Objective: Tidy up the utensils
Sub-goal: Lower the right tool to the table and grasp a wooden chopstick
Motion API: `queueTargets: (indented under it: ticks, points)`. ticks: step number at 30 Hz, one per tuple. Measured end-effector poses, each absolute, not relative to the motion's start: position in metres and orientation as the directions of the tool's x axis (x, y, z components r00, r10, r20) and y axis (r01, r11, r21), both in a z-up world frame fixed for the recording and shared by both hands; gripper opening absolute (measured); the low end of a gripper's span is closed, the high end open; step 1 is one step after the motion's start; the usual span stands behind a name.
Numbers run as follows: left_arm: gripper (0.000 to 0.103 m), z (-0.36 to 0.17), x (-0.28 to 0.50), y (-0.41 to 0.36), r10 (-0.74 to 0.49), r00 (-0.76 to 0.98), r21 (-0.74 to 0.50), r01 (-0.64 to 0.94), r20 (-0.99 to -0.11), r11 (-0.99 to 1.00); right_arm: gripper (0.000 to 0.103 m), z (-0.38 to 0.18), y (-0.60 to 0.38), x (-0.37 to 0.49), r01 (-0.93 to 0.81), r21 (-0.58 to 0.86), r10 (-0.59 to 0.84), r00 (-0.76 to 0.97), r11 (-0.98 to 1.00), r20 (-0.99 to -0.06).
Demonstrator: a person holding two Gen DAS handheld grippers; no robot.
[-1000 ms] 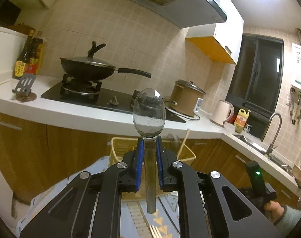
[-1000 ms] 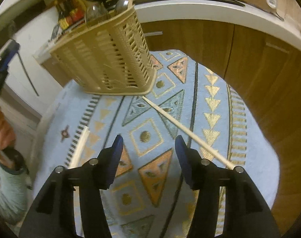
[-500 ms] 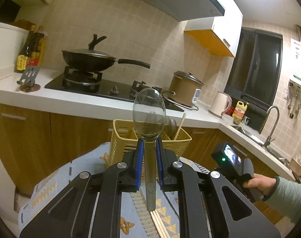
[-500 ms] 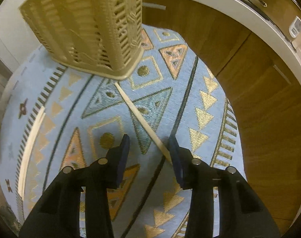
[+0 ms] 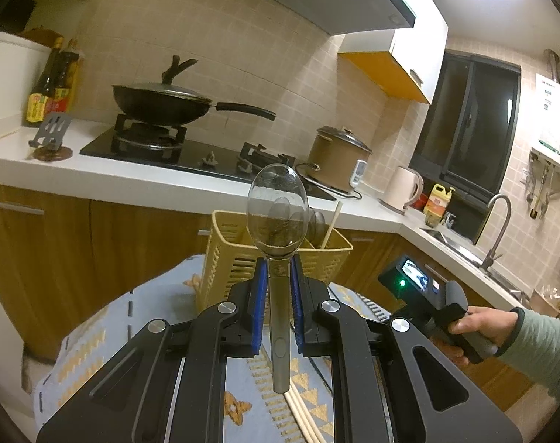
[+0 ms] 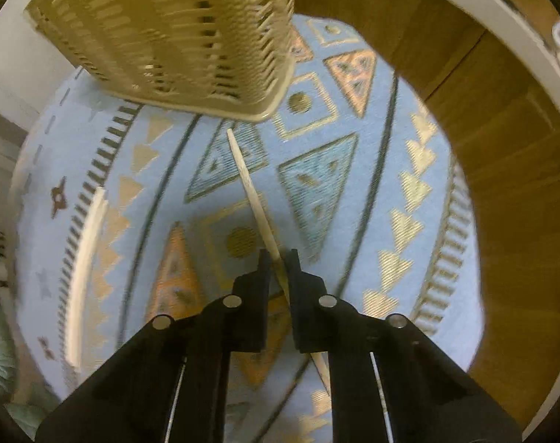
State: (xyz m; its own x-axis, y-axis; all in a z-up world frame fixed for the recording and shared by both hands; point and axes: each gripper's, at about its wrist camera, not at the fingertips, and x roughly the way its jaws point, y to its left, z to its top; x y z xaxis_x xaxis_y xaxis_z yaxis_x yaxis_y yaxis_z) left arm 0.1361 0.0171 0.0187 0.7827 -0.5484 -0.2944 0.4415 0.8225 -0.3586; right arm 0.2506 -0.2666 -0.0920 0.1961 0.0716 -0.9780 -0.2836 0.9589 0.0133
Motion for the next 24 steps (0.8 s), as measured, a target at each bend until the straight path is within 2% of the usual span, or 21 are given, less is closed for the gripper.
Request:
queueTargets:
  ticks: [6, 12, 14, 18, 24]
  points:
    - [0.011, 0.012, 0.134, 0.024, -0.559, 0.772, -0.370, 0.445, -0.303, 0.815, 0.008, -0.097, -0.270, 0.253, -0.161, 0.175, 0.194, 0.113, 0.971, -0.974]
    - [0.011, 0.006, 0.133, 0.027, -0.562, 0.763, -0.372, 0.444, -0.320, 0.815, 0.011, -0.098, -0.262, 0.254, -0.164, 0.181, 0.199, 0.106, 0.970, -0.974]
    - [0.011, 0.003, 0.132, 0.029, -0.566, 0.758, -0.381, 0.443, -0.323, 0.812, 0.014, -0.102, -0.249, 0.255, -0.203, 0.157, 0.181, 0.104, 0.967, -0.978]
    - [0.011, -0.004, 0.129, 0.031, -0.576, 0.750, -0.397, 0.444, -0.326, 0.803, 0.027, -0.104, -0.231, 0.252, -0.260, 0.113, 0.141, 0.094, 0.959, -0.985]
    - [0.011, -0.020, 0.124, 0.033, -0.599, 0.726, -0.428, 0.448, -0.338, 0.785, 0.027, -0.108, -0.187, 0.228, -0.414, -0.128, -0.052, 0.189, 0.902, -0.981]
